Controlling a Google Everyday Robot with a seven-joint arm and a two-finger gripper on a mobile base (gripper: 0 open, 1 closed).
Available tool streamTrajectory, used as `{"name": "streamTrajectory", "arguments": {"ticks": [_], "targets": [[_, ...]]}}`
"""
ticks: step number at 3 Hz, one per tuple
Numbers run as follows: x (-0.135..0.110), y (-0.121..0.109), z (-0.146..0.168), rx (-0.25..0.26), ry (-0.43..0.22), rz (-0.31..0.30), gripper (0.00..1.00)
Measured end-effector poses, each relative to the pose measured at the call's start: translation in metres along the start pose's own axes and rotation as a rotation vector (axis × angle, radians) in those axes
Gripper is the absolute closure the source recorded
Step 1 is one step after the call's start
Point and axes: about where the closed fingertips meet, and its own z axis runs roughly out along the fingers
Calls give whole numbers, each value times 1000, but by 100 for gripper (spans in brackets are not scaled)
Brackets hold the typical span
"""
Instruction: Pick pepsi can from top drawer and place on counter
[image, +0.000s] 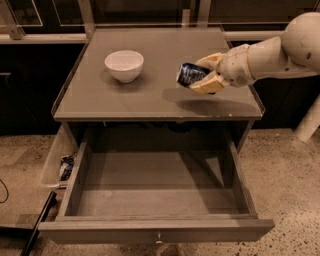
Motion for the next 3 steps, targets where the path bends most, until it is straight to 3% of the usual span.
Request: {"name": "streamTrajectory", "arguments": {"ticks": [1, 3], "targets": [[-2, -14, 19, -29, -29, 18, 100], [4, -28, 47, -64, -18, 46, 100]]}}
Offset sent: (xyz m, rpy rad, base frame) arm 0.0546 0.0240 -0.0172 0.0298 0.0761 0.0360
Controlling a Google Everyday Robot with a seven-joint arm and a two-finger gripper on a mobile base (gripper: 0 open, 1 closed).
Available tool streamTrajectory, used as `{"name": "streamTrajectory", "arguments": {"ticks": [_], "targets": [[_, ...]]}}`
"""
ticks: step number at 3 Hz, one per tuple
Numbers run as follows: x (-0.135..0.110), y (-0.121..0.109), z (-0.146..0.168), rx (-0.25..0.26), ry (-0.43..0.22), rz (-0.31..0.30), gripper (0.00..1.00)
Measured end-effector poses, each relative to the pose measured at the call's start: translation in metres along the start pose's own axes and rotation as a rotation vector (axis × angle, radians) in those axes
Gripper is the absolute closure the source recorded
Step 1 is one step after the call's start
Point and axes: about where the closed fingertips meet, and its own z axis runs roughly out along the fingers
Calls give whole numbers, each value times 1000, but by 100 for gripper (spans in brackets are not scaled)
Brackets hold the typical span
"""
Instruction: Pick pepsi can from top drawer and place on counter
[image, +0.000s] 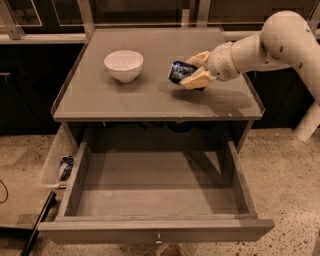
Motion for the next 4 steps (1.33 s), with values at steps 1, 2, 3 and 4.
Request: {"name": "streamTrajectory", "arguments": {"ticks": [1, 2, 3, 4], "targets": [[7, -7, 6, 5, 16, 21, 100], [13, -11, 8, 13, 29, 38, 100], [13, -11, 8, 12, 29, 38, 81], [13, -11, 8, 12, 29, 38, 58]]}}
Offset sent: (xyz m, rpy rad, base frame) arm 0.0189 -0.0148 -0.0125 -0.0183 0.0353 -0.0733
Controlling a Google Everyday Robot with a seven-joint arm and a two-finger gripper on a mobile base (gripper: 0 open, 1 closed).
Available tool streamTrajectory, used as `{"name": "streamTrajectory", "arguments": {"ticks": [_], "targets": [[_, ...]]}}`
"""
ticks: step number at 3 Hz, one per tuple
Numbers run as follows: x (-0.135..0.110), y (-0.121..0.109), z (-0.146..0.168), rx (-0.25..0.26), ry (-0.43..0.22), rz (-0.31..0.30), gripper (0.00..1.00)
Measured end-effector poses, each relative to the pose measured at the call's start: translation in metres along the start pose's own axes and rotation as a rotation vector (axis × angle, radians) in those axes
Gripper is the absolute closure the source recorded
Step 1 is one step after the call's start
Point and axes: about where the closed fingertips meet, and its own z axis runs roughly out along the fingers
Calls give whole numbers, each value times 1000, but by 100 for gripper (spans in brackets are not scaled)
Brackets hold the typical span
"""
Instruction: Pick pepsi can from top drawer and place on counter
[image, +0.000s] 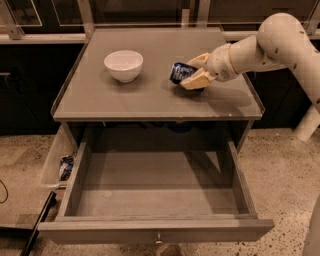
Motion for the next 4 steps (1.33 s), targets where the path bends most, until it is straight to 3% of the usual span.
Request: {"name": "streamTrajectory", "arguments": {"ticks": [2, 3, 4], "targets": [[0, 0, 0, 0, 0, 0, 12], [0, 0, 0, 0, 0, 0, 0], [0, 0, 0, 0, 0, 0, 0]]}}
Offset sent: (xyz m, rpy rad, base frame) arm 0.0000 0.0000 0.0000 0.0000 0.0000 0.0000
